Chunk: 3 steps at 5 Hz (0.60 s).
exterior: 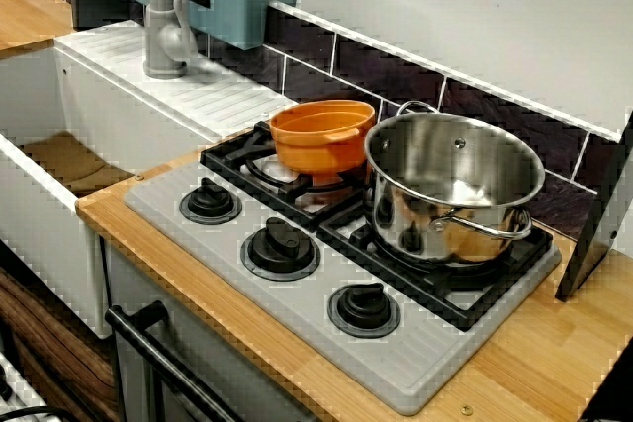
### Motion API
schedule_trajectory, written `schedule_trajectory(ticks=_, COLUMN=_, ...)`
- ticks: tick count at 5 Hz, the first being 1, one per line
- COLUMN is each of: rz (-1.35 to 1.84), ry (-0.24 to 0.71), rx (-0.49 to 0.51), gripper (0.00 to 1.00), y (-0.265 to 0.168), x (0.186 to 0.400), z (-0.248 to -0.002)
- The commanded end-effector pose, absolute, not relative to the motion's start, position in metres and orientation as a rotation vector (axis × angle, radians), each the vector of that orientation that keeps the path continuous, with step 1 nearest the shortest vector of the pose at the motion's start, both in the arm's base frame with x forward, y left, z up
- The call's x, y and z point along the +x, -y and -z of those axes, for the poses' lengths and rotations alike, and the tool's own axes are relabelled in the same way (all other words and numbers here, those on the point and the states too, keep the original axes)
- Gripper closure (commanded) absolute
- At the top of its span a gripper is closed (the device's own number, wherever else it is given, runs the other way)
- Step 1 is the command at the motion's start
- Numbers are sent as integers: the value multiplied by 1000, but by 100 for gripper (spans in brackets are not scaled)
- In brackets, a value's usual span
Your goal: Lift pot from stove
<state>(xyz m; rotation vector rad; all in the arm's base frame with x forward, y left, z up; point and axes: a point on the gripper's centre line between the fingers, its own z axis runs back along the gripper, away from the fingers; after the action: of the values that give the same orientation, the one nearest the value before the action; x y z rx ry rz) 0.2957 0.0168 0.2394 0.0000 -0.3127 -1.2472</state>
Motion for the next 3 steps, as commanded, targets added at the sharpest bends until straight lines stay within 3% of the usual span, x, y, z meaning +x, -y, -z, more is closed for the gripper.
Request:
schedule_trajectory(ticks=1, rz=1247, ry=313, rx=0, gripper=0, y=-17, x=296, z=-239)
schedule_trajectory(ticks=3, rz=1267, ry=253, rx=10, gripper=0, y=-1, x=308, z=-196)
